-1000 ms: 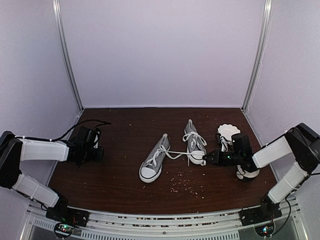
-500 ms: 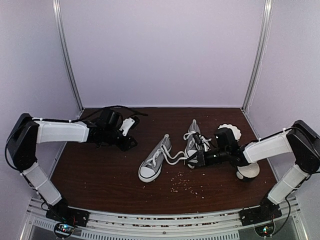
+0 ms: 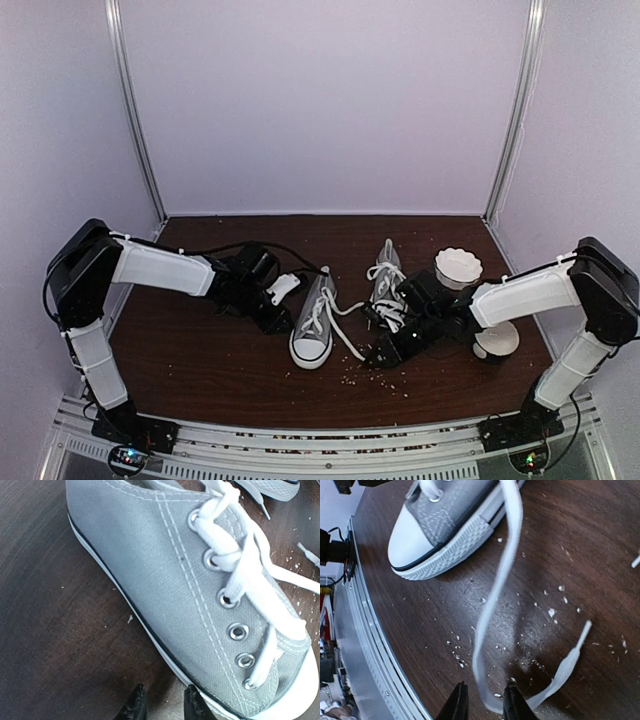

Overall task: Tie the shoes
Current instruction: Place the half-tied shoelace at the center of the board, then pick up the half-tied shoelace from the center of the board.

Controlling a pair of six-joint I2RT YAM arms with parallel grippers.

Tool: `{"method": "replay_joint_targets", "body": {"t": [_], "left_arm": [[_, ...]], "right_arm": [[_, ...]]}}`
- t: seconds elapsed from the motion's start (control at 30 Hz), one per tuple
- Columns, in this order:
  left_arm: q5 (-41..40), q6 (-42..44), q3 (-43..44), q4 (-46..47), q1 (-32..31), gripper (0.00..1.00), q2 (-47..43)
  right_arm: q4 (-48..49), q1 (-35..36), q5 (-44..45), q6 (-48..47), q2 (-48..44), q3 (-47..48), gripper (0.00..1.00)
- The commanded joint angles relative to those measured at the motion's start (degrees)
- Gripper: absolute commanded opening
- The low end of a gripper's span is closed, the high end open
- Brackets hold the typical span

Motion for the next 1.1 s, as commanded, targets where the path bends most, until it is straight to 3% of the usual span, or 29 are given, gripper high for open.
{"method": "replay_joint_targets", "body": {"t": [0.0,0.1,0.2,0.37,0.53,0.67,0.77,0.93,1.07], "left_arm": [[0.6,0.2,0.0,0.2,-0.1,0.27,-1.0],[0.1,0.4,-0.2,0.0,-0.1,0.27,-2.3],[-2.1,0.0,-0.4,-0.8,-0.1,0.29,-4.8],[-12.1,-1.6,-4.5,3.6,-0.1,0.43,-15.1],[-23.5,-1.4,-14.3,19.5,-0.1,0.68,-32.3],[-29.2,-1.7,-22.6,36.5,0.0,0.97,-40.7],[-30.4,-1.3,-24.6,41.1,0.0,0.98,-42.2],[-30.0,0.2,-20.3,33.7,0.0,0.98,-38.6],[-30.0,0.5,-20.2,34.4,0.0,0.98,-37.1]], "right_arm": [[-14.2,0.6,7.4,-5.3,-0.6,6.3,0.29],[-20.0,0.6,11.1,-7.6,-1.6,12.6,0.36],[-26.1,0.6,19.8,-9.9,-0.1,21.3,0.36],[-33.7,0.2,34.3,-13.6,9.1,34.3,0.38],[-38.2,-0.8,37.4,-16.6,19.6,44.5,0.39],[-42.0,-2.1,38.4,-18.0,26.8,51.3,0.40],[-44.7,-2.8,38.7,-18.8,29.9,54.0,0.41],[-45.9,-2.8,37.7,-20.3,32.3,54.9,0.41],[-47.0,-2.8,38.9,-21.4,34.7,56.9,0.40]]}}
